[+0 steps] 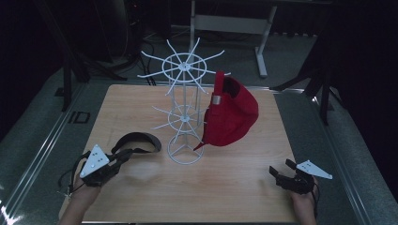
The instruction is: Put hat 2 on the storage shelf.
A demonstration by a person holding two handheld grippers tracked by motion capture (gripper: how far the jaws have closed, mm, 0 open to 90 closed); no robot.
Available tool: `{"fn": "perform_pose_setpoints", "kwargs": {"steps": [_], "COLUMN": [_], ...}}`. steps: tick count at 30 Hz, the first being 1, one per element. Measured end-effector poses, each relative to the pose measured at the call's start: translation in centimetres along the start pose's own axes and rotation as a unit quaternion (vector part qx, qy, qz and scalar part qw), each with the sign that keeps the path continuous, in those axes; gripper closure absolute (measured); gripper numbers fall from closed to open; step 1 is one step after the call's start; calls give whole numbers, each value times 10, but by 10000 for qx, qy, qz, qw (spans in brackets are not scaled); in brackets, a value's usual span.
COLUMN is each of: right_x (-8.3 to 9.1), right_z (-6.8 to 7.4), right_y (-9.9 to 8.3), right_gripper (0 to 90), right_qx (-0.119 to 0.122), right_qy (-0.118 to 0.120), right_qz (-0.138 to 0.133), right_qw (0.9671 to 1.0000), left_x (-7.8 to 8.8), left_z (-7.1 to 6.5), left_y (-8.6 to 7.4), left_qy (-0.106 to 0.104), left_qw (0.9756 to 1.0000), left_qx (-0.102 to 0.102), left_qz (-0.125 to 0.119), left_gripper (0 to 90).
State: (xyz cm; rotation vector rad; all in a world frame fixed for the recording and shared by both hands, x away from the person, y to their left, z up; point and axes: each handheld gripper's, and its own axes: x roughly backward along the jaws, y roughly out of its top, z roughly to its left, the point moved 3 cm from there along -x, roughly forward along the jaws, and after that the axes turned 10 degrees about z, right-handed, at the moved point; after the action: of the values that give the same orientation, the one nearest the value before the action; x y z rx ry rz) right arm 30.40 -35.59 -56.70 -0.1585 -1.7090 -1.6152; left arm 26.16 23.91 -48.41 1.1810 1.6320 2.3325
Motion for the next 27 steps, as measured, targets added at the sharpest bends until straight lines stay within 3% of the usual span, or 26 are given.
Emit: {"fn": "perform_pose_setpoints", "kwargs": {"steps": [10,16,23,27], "right_x": [0,0,0,0], "right_z": [-1,-1,-1,-1], "right_y": [0,0,0,0], "right_gripper": [150,150,150,150], "right_qx": [-22,-33,-18,-23], "right_qy": [23,41,49,51], "right_qz": [-13,-16,-6,-5], "right_qw": [10000,10000,10000,10000], "left_x": [12,27,46,55], "left_z": [8,11,7,3], "left_y": [36,54,66,74], "left_qy": [97,113,-546,-697], "left_qw": [9994,9983,9945,9920], "left_qx": [-31,-196,-557,-762], "left_qz": [-335,-539,-705,-730], "left_gripper": [839,839,839,838]}}
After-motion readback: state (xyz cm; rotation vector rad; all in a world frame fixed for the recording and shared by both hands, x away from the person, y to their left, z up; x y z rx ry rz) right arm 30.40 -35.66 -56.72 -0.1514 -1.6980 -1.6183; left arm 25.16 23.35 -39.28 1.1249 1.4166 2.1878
